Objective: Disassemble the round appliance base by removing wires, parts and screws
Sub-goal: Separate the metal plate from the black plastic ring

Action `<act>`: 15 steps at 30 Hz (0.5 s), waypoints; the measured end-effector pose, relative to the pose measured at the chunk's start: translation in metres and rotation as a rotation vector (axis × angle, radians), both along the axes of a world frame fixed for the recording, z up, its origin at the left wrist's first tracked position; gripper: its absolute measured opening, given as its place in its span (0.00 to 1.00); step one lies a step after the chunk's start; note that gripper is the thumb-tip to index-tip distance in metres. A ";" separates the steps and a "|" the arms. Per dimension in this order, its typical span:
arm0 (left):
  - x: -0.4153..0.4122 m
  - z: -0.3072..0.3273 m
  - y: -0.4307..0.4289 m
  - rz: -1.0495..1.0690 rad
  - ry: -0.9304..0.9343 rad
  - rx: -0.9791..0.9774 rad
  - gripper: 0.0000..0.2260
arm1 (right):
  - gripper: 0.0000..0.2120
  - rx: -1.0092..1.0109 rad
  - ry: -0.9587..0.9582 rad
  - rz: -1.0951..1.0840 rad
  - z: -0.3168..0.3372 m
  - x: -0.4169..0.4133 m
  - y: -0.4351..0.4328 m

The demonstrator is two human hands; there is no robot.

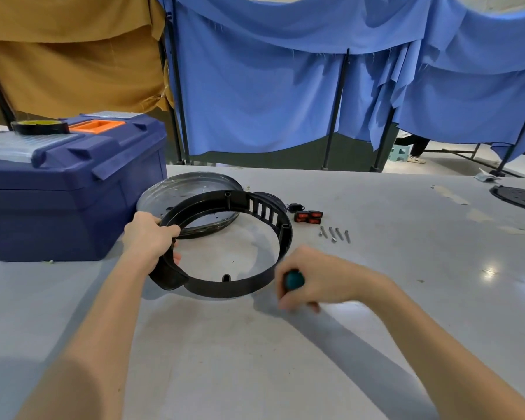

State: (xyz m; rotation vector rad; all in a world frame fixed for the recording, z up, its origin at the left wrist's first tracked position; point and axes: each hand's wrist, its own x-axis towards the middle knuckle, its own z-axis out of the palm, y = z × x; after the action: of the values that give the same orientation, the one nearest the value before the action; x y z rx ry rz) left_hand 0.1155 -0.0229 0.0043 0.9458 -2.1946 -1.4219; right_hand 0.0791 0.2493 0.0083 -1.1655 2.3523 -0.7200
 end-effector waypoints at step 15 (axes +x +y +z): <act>-0.013 -0.011 0.001 -0.034 0.031 0.000 0.03 | 0.04 0.037 0.282 -0.801 -0.027 -0.124 0.055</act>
State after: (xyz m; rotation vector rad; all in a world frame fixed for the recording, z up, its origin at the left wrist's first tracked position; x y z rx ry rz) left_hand 0.1029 -0.0219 -0.0067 0.8843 -2.1982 -1.4426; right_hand -0.0446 0.3043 -0.0190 -0.2701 3.0711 -0.7762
